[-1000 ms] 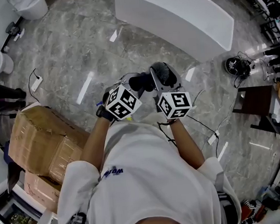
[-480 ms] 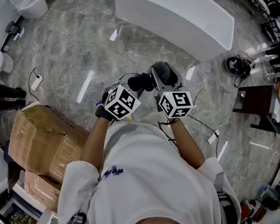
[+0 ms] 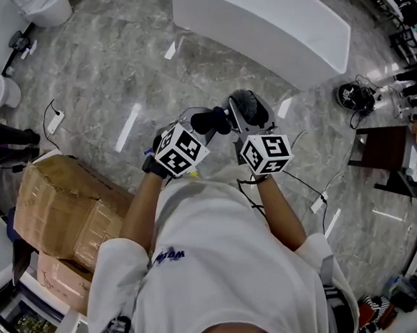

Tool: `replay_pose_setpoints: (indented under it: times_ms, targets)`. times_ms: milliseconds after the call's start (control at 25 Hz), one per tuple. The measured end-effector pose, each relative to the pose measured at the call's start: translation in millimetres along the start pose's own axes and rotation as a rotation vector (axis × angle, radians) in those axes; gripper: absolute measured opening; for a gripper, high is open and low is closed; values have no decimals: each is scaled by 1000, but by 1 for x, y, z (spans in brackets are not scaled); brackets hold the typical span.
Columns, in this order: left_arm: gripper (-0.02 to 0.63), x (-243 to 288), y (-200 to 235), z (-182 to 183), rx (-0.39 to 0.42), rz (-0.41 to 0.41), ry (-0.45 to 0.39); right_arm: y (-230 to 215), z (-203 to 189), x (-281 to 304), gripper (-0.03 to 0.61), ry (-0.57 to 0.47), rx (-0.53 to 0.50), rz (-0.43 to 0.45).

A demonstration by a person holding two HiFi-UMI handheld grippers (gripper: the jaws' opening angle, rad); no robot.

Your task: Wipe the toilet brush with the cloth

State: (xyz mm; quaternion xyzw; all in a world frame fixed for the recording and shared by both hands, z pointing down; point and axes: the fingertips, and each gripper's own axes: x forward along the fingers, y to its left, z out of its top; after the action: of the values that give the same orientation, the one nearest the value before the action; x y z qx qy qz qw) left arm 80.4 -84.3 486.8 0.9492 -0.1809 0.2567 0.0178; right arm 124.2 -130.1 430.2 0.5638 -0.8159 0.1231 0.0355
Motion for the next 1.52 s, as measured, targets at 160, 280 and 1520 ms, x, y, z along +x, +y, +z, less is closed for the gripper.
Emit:
replay_pose_setpoints:
  times_ms: [160, 280, 1520]
  targets:
    - [74, 0, -1, 0, 3, -5, 1, -2, 0, -1, 219, -2, 8, -4]
    - [74, 1, -2, 1, 6, -10, 2, -4, 0, -3, 219, -2, 13, -10]
    - [80, -3, -7, -13, -22, -9, 3, -15, 2, -9, 218, 8, 0, -22]
